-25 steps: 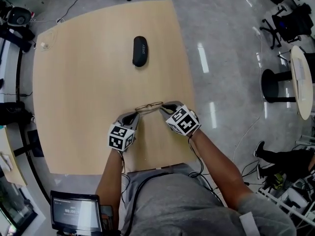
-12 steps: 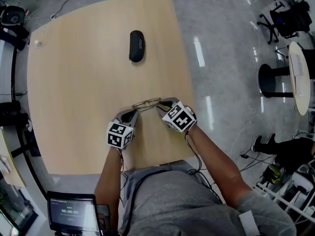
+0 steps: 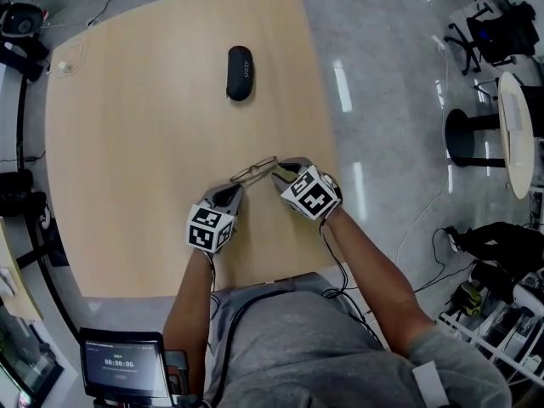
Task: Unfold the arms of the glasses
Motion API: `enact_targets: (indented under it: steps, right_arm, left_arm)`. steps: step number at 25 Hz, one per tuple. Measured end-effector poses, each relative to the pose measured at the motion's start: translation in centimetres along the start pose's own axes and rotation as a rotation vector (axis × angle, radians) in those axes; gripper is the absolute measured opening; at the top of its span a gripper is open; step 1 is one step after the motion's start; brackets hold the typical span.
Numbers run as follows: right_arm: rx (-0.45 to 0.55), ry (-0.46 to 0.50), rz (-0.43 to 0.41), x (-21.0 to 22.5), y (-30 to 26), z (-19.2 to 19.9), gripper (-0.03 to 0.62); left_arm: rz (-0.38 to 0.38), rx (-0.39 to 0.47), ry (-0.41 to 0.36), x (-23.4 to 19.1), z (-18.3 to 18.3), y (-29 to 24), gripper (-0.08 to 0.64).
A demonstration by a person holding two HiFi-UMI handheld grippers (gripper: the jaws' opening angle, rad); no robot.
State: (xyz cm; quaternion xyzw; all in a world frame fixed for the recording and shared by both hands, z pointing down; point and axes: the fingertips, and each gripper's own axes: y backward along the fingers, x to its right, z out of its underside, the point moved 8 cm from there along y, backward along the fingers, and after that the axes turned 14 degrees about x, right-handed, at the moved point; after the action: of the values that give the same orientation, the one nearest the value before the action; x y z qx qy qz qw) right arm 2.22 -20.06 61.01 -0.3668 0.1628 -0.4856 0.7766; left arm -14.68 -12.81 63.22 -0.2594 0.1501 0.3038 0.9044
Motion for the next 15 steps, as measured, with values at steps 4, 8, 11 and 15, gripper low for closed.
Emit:
enact_targets:
  steps: [4,8,11,15]
  right_arm:
    - [-0.048,0.083,-0.02,0.7,-0.3,-0.2,0.144]
    - [-0.079,0.102,-0.091,0.2,-1.0,0.2,0.146]
    - [-0.119,0.116,-0.113,0.4,-1.7,0.5,0.146]
    - [-0.139,0.116,-0.149,-0.9,-3.2,-0.2,0.146]
  left_arm:
    - [0.002,0.004,0.002,-0.1,-0.3,-0.1,0.006]
    - [0.028,-0.011,0.003,-0.3,-0.2,-0.1,0.006]
    - [0.029,0.001,0.008,-1.0,-0.3,-0.7,0.006]
    - [-0.003,0.006,0.025,-2.5,-0.3,0.3,0.006]
